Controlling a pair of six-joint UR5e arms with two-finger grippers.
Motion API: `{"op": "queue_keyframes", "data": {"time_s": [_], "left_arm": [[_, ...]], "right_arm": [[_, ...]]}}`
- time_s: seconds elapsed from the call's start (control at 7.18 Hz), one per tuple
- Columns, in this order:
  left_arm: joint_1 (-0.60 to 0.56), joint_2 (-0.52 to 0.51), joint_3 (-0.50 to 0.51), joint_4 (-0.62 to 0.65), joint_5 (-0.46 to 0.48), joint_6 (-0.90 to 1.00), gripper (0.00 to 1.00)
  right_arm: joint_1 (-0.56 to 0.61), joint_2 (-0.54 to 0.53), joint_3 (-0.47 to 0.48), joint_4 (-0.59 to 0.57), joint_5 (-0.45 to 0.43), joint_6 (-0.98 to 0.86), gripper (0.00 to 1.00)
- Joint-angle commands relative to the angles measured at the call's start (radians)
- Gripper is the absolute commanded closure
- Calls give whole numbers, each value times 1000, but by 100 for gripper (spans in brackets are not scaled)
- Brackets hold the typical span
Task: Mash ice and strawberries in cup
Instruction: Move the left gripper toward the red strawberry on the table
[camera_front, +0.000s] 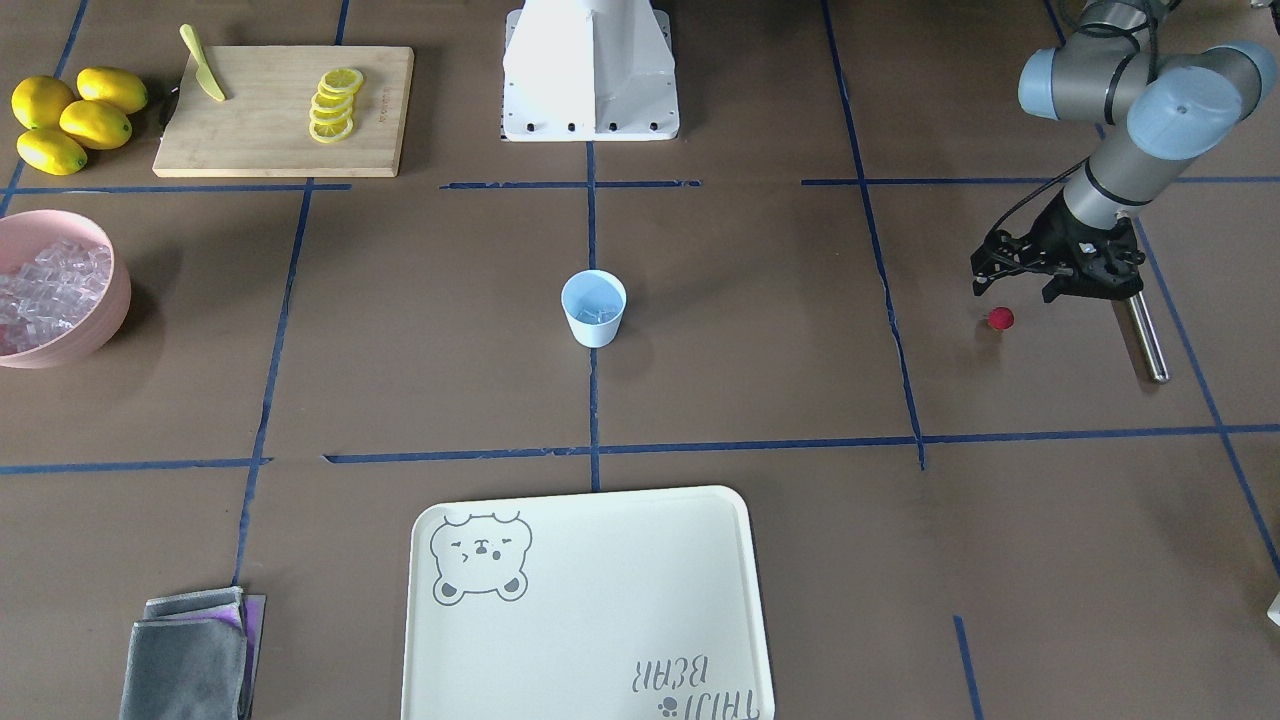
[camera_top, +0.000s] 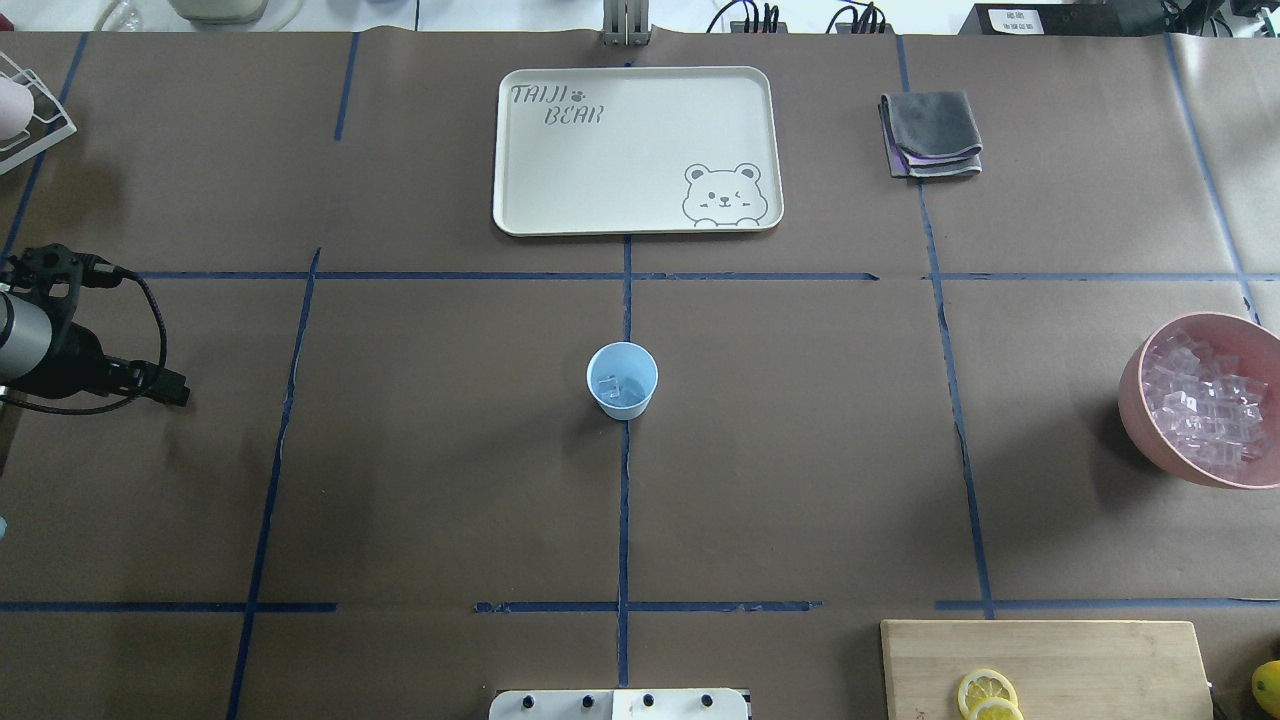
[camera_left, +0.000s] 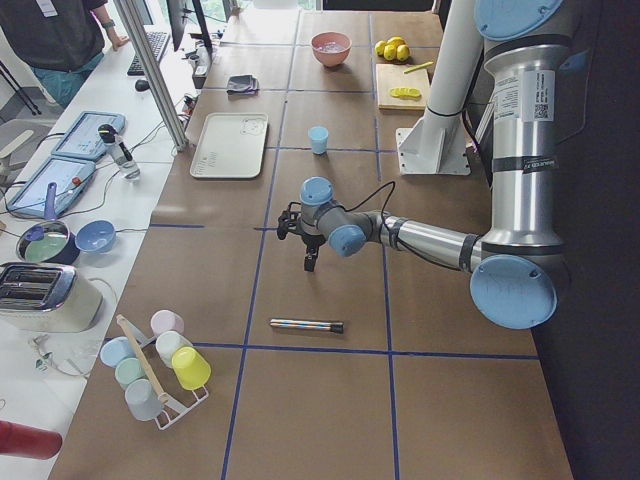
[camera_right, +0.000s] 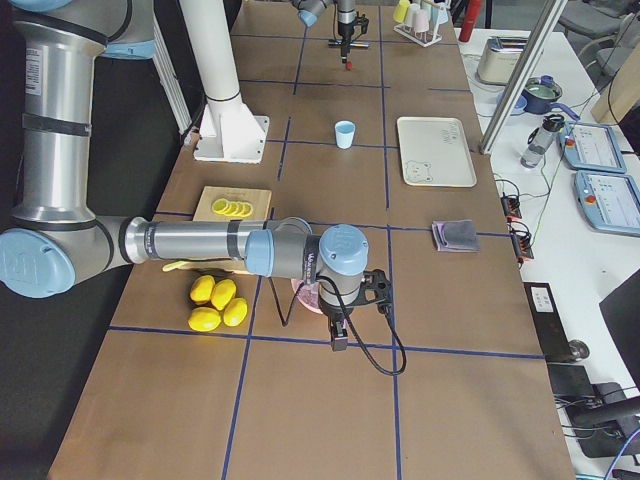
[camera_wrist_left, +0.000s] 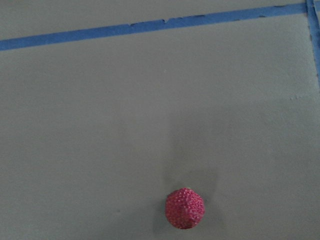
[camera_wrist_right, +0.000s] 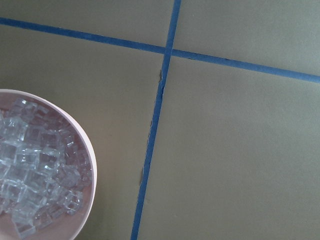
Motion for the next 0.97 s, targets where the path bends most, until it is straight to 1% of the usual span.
{"op": "queue_keyframes", "data": {"time_s": [0.0, 0.28, 0.42, 0.56, 0.7, 0.84], "left_arm": [[14, -25, 31, 0, 6, -23, 0], [14, -71, 106, -1, 26, -15, 3], [14, -71, 114, -1, 26, -12, 3], [14, -70, 112, -1, 26, -14, 7], [11, -68, 109, -1, 25, -14, 20], [9, -67, 106, 0, 20, -14, 40]], "right_arm": [[0, 0, 1, 0, 0, 0, 0], [0, 2, 4, 0, 0, 0, 0], [0, 2, 5, 0, 0, 0, 0], [0, 2, 5, 0, 0, 0, 0], [0, 2, 7, 0, 2, 0, 0], [0, 2, 7, 0, 2, 0, 0]]}}
